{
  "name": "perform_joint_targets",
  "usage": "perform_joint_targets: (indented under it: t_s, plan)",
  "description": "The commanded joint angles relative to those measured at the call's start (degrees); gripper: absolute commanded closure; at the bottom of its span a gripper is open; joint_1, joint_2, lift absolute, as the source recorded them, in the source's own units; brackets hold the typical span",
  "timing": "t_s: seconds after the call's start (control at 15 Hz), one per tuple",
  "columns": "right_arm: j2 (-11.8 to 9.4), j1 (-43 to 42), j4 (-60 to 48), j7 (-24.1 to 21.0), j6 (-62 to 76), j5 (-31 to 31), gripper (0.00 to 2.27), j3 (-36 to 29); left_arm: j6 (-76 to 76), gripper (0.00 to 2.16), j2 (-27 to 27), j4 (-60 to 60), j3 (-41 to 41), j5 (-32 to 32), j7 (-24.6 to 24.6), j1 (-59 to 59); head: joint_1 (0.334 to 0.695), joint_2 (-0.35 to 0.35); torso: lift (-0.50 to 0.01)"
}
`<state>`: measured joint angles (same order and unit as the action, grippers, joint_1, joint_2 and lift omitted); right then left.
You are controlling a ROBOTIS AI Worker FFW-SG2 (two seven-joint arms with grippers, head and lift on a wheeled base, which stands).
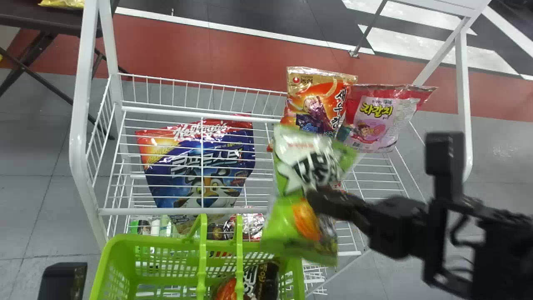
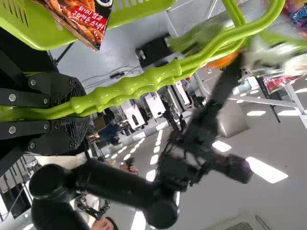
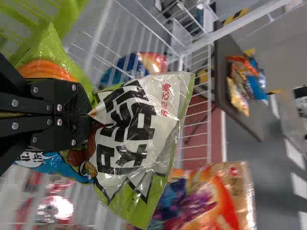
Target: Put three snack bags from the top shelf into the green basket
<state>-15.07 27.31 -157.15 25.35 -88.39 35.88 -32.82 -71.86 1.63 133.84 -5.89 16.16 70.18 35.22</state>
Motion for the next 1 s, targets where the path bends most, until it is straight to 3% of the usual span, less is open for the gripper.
perform_joint_targets:
  t_s: [0.0, 0.27, 0.6, 0.93]
  plan:
    - [0.1, 3.2, -1.2, 2.1, -1.7, 2.0, 2.25, -4.4, 0.0, 1.57, -0.1, -0.1, 0.1, 0.0, -0.1, -0.3, 0.695, -0.350, -0.046]
    - [0.6, 7.5, -1.0, 4.9, -1.7, 4.3, 2.25, -4.0, 0.0, 1.57, -0.2, -0.4, 0.2, 0.0, -0.2, -0.5, 0.695, -0.350, -0.046]
    - [1.1, 11.9, 1.4, 5.4, -1.7, 3.2, 2.25, 7.0, 0.0, 1.57, -0.5, -0.6, 0.1, -0.1, -0.2, -0.5, 0.695, -0.350, -0.046]
    - [1.0, 10.9, 10.7, 4.3, -1.7, -0.3, 2.25, 16.7, 0.0, 1.57, -0.5, -0.1, -0.6, -0.2, -0.1, -0.1, 0.695, -0.350, -0.046]
